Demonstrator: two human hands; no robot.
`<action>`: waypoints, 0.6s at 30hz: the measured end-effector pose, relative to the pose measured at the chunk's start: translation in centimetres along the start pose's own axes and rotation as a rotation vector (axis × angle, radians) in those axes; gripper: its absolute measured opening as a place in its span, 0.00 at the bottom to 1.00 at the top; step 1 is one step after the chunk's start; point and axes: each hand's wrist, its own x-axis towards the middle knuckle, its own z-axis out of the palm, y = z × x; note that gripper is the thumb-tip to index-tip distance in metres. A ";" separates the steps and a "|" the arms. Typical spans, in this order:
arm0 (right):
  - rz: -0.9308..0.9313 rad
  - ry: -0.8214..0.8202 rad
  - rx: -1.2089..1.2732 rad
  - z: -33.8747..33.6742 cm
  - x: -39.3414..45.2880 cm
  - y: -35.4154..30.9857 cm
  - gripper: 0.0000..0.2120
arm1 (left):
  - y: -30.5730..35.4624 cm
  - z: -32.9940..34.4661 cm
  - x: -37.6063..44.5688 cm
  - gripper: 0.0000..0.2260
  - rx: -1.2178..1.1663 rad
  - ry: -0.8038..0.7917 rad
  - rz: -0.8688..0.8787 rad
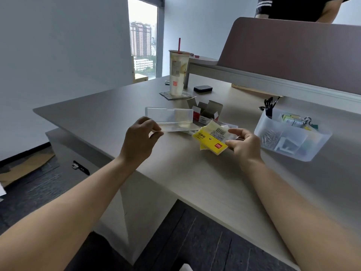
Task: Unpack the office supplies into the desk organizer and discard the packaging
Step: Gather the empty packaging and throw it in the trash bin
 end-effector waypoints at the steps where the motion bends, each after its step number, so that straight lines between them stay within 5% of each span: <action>1: 0.008 -0.015 0.054 0.4 -0.5 -0.5 0.13 | 0.0 -0.9 -0.4 0.05 0.016 0.021 -0.010; 10: -0.092 -0.287 0.234 8.6 -8.5 -5.9 0.11 | -3.1 -13.0 -6.9 0.08 0.057 0.278 -0.369; 18: -0.174 -0.527 0.167 18.0 -15.7 -5.6 0.12 | -9.4 -20.8 -15.8 0.08 0.292 0.262 -0.550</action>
